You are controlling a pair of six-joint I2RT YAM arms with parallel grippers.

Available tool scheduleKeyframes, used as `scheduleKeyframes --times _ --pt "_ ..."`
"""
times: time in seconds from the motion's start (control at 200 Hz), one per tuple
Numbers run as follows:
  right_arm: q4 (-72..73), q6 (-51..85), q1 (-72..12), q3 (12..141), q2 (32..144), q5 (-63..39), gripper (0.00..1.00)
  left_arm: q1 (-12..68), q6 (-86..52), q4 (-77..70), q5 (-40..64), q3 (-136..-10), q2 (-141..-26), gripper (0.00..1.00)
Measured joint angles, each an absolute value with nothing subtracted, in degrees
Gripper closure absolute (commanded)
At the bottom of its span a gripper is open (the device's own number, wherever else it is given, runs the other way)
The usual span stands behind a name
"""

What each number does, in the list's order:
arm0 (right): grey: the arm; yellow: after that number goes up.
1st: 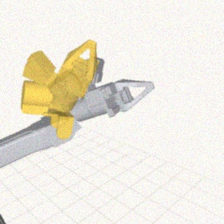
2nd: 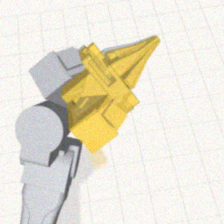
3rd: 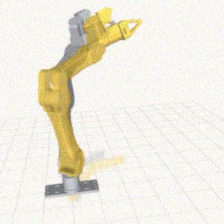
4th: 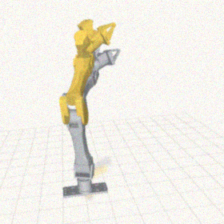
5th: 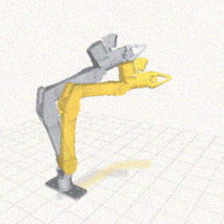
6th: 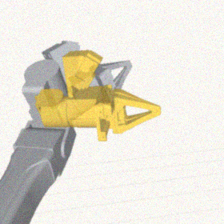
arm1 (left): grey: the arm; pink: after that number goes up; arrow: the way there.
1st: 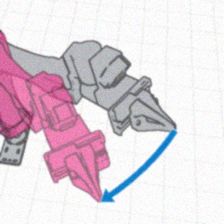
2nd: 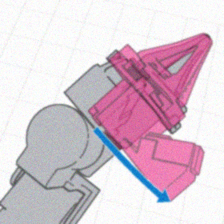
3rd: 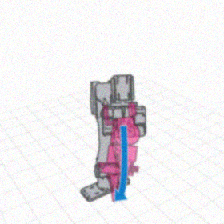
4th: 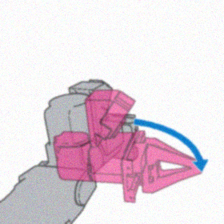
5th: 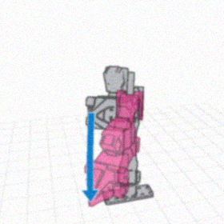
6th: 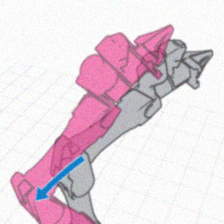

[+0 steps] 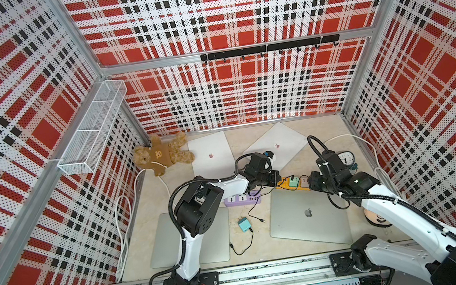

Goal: Unplug the laptop charger
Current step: Remove the plug from the socket.

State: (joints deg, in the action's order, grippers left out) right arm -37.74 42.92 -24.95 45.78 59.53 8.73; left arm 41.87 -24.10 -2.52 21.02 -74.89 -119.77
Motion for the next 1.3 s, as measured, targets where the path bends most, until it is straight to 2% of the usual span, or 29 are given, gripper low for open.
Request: scheduleKeyframes --times 0.18,0.867,1.298 --pt "-36.67 42.61 -24.95 45.10 61.43 8.82 0.51 41.82 -23.77 -1.80 20.40 -75.61 -120.11 1.00" --pt "-31.90 40.27 -25.15 45.08 67.85 11.66 0.43 42.41 -22.79 4.60 17.15 -78.87 -120.42 1.00" --pt "-29.87 39.18 -25.87 45.95 74.30 14.20 0.41 42.41 -23.16 4.80 17.50 -79.02 -120.51 1.00"
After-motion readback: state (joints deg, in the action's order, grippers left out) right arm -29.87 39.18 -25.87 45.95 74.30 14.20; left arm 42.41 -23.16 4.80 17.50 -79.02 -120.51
